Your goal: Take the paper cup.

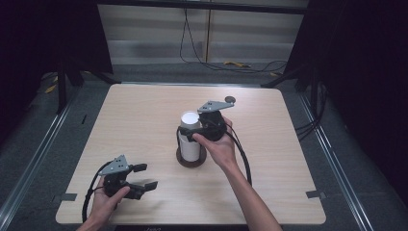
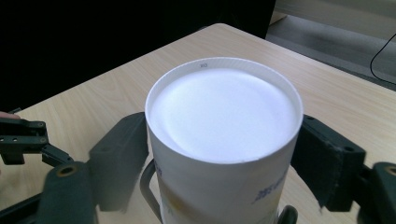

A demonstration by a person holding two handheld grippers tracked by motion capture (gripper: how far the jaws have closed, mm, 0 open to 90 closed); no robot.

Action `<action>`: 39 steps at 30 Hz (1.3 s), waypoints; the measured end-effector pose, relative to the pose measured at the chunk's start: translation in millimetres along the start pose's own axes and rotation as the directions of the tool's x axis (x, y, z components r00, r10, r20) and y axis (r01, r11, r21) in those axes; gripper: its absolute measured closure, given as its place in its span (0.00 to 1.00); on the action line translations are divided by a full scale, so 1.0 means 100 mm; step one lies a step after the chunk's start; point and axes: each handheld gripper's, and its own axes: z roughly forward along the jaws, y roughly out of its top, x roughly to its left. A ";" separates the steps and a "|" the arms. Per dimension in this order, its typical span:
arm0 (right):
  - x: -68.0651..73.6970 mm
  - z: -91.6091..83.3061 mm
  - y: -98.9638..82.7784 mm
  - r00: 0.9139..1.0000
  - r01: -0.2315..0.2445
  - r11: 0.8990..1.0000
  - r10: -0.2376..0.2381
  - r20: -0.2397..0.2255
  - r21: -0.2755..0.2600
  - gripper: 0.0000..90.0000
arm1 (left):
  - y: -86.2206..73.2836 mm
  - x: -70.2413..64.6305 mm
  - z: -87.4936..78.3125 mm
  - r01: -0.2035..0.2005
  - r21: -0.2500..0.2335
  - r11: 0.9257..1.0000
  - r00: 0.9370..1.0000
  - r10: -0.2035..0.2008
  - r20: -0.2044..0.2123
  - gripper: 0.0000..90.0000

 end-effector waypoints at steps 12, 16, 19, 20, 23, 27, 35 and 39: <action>-0.01 -0.03 0.06 1.000 -0.024 1.000 0.024 -0.001 -0.017 0.34 | 0.00 0.00 0.01 0.009 -0.002 1.000 1.000 -0.009 -0.001 0.18; -0.01 -0.04 0.06 1.000 -0.027 0.999 0.027 0.002 -0.023 0.36 | 0.00 0.00 0.01 0.008 0.001 1.000 1.000 -0.008 -0.001 0.18; -0.02 -0.05 0.07 1.000 -0.023 0.999 0.023 0.008 -0.026 0.36 | -0.01 0.00 0.01 0.010 0.002 1.000 1.000 -0.010 -0.002 0.18; -0.02 -0.06 0.07 1.000 -0.027 0.999 0.028 0.007 -0.025 0.36 | -0.01 0.01 0.00 0.009 0.002 1.000 1.000 -0.009 -0.003 0.18; -0.02 -0.06 0.07 1.000 -0.030 0.999 0.030 0.001 -0.023 0.36 | -0.01 0.01 0.00 0.017 0.000 1.000 1.000 -0.017 -0.005 0.18; -0.01 -0.06 0.09 1.000 -0.025 0.999 0.025 0.002 -0.025 0.37 | -0.01 0.01 0.02 0.014 0.010 1.000 1.000 -0.014 -0.002 0.18; 0.00 -0.11 0.12 1.000 -0.028 0.997 0.029 0.008 -0.066 0.37 | -0.02 0.03 0.01 0.025 0.008 1.000 1.000 -0.025 -0.007 0.19; 0.01 -0.12 0.12 1.000 -0.027 0.997 0.028 0.011 -0.068 0.38 | -0.02 0.04 0.01 0.028 0.006 1.000 1.000 -0.028 -0.009 0.19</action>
